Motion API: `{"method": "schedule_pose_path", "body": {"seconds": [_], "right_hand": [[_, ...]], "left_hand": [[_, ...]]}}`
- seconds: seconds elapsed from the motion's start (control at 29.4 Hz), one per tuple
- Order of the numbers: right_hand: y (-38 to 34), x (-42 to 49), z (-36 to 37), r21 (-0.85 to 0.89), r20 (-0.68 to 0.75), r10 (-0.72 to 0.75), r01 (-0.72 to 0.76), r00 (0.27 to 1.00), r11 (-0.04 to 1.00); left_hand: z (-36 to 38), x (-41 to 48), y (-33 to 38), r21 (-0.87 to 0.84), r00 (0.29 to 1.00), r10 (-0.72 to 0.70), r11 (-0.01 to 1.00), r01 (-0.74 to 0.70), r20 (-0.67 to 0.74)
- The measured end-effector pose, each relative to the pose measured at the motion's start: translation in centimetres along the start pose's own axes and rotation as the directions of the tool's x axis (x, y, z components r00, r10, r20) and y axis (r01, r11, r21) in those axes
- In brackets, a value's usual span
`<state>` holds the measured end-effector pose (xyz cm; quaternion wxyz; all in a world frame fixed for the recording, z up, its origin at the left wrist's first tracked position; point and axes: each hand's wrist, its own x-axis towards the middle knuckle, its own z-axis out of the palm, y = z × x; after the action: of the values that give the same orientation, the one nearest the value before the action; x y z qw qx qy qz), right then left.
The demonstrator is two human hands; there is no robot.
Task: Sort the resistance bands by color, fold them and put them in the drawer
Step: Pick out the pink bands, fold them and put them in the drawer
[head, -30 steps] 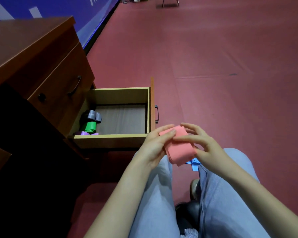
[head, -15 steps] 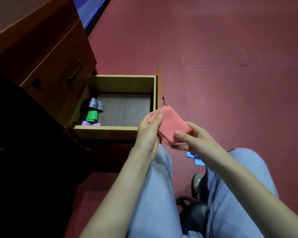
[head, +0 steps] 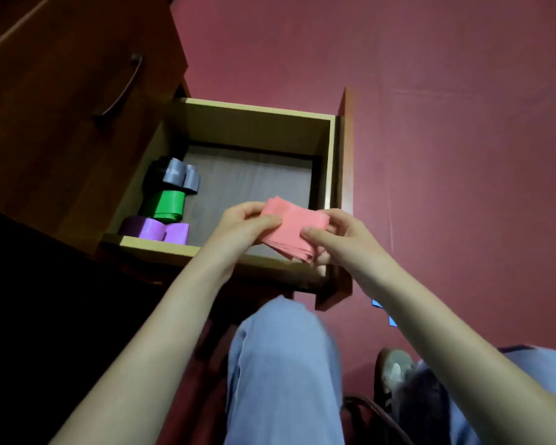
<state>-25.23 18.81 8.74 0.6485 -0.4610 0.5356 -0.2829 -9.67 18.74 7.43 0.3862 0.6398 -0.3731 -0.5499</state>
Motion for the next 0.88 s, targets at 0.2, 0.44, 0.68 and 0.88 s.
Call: {"method": "schedule_pose_path", "body": {"seconds": [0.2, 0.44, 0.68, 0.88], "right_hand": [[-1.2, 9.9, 2.1, -0.019, 0.077, 0.065, -0.064, 0.995, 0.998], [-1.6, 21.9, 6.1, 0.089, 0.143, 0.186, -0.2, 0.972, 0.976], [-0.6, 30.5, 10.2, 0.009, 0.186, 0.233, -0.238, 0.955, 0.971], [-0.8, 35.3, 12.3, -0.075, 0.149, 0.148, -0.138, 0.978, 0.988]], "left_hand": [[-4.0, 9.2, 0.5, 0.193, 0.995, 0.025, 0.981, -0.006, -0.096], [-8.8, 18.6, 0.2, 0.334, 0.969, -0.011, 0.938, 0.095, -0.245], [-11.4, 24.3, -1.2, 0.659, 0.9, 0.084, 0.711, 0.246, -0.427], [-13.5, 27.5, -1.0, 0.729, 0.885, 0.241, 0.669, 0.146, -0.399]]}}
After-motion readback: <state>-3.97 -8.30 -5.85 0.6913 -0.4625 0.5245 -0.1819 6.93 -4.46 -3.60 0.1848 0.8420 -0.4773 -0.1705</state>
